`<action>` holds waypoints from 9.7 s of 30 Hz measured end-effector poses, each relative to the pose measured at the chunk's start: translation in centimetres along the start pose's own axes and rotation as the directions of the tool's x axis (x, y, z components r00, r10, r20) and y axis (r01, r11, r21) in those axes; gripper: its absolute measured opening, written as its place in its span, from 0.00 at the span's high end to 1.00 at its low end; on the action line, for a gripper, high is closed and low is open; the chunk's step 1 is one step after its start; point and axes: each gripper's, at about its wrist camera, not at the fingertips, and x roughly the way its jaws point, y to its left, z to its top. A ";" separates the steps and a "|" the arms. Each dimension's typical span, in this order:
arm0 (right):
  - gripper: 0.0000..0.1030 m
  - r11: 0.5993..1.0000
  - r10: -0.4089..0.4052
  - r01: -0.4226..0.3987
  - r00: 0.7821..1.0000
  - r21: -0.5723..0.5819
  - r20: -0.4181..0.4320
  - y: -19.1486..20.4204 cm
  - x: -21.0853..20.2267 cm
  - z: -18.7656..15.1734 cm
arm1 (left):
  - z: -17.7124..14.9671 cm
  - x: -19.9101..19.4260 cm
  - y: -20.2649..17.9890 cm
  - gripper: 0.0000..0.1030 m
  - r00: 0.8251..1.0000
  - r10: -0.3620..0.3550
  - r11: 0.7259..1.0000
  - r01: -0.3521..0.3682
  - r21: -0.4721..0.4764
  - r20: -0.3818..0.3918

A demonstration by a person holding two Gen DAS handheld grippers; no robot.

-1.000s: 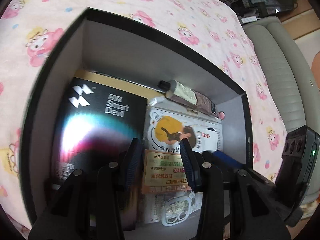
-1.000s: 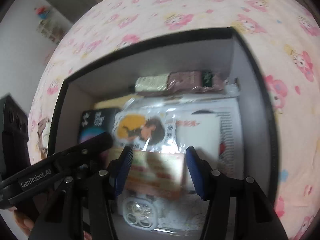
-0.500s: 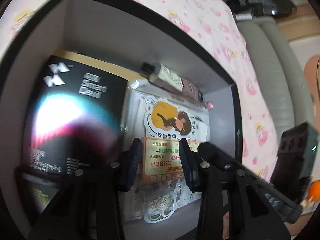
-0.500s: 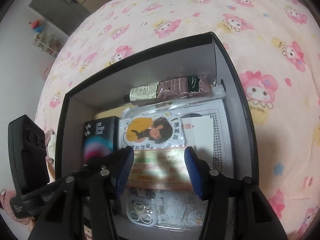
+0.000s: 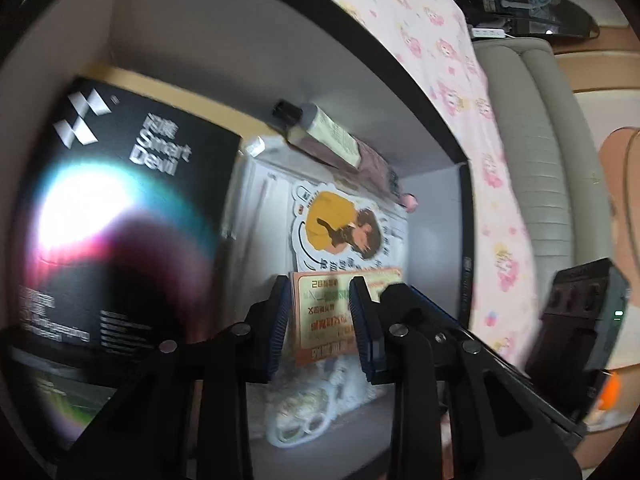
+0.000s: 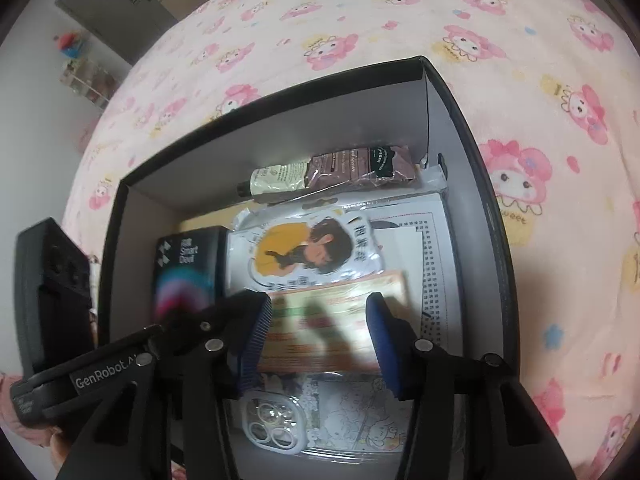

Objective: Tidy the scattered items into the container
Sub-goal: 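Lower the card into the box with the left gripper and open it, then withdraw the left gripper from the box and reach toward the wooden comb, then grasp the wooden comb with tassel with the left gripper and lift it, then carry the comb with the left gripper over the box and lower it inside, then open the left gripper to release the comb onto the card and withdraw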

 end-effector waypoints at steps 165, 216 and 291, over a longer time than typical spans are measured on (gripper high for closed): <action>0.59 0.899 0.166 -0.204 0.978 -0.388 -0.129 30.5 4.3 -14.1 | -10.0 -31.6 20.8 0.64 0.907 0.206 0.978 -0.204 -0.045 0.368; 0.59 0.994 -0.059 0.065 0.995 -0.084 0.076 0.8 -3.0 -1.5 | -1.6 -2.9 -2.6 0.64 0.978 0.204 0.958 -0.207 0.199 0.040; 0.50 0.980 -0.168 0.189 0.950 -0.055 0.265 2.5 -7.3 -4.1 | -5.6 -8.6 -6.4 0.51 0.966 0.127 0.930 -0.196 0.312 0.227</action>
